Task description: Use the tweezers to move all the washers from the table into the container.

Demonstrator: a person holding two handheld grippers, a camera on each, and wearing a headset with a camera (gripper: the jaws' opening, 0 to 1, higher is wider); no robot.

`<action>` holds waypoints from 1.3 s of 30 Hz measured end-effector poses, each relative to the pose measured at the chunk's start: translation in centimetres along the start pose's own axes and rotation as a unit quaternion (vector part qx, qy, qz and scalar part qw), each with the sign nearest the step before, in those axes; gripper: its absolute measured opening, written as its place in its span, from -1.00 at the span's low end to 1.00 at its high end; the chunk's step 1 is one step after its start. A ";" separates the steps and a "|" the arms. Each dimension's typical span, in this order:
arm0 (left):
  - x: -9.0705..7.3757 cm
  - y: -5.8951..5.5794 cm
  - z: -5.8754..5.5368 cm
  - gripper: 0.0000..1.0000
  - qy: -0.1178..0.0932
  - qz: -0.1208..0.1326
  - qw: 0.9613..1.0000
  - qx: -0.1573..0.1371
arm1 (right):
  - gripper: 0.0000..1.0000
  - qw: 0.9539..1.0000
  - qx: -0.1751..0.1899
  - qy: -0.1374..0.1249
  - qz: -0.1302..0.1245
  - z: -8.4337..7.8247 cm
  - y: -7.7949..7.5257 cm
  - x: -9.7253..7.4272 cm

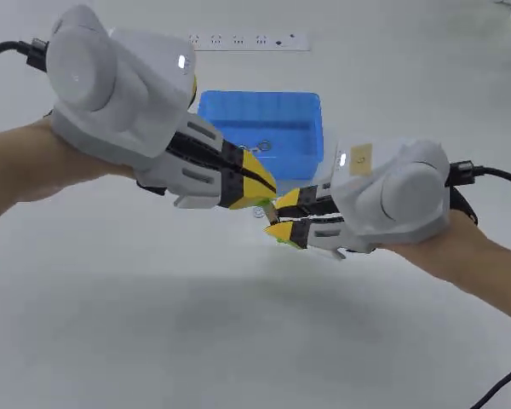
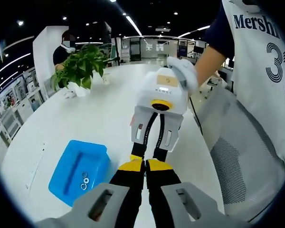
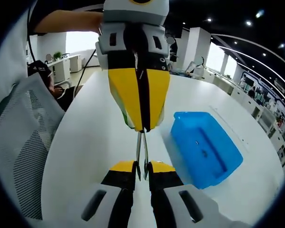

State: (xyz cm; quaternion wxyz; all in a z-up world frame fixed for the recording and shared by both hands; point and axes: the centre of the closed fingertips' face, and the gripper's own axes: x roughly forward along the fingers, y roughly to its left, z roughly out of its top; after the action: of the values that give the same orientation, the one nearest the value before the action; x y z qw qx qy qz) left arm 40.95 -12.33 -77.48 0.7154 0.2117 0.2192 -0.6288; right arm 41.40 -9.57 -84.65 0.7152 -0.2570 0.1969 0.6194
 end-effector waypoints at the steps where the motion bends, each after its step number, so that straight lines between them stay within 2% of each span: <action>1: 0.0 0.1 -0.1 -0.90 0.000 0.004 1.000 -0.002 | -0.76 1.000 0.002 -0.001 -0.002 0.0 -0.1 0.1; 5: 0.0 0.5 -0.4 -0.89 -0.001 0.007 1.000 -0.009 | -0.76 1.000 0.014 -0.004 -0.004 -0.2 -0.4 0.6; 10: 0.3 0.7 -0.9 -0.90 -0.002 0.012 1.000 -0.012 | -0.76 1.000 0.012 0.001 -0.004 -0.6 -0.6 0.9; 14: 0.3 0.7 -0.7 -0.90 -0.003 0.014 1.000 -0.010 | -0.76 1.000 0.022 -0.006 -0.003 -0.5 -0.6 1.0; 28: 0.1 0.9 -0.3 -0.90 -0.009 0.017 1.000 -0.012 | -0.76 1.000 0.025 -0.010 -0.011 -0.2 -1.1 1.1; 39: 0.5 0.9 -0.6 -0.90 -0.006 0.013 1.000 -0.013 | -0.76 1.000 0.027 -0.008 -0.011 -0.6 -0.9 1.2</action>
State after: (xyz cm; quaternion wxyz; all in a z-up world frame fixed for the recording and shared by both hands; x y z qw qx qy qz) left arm 41.88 -12.31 -78.20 0.7275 0.2008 0.2203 -0.6180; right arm 42.45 -9.07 -85.70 0.7302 -0.2351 0.2053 0.6078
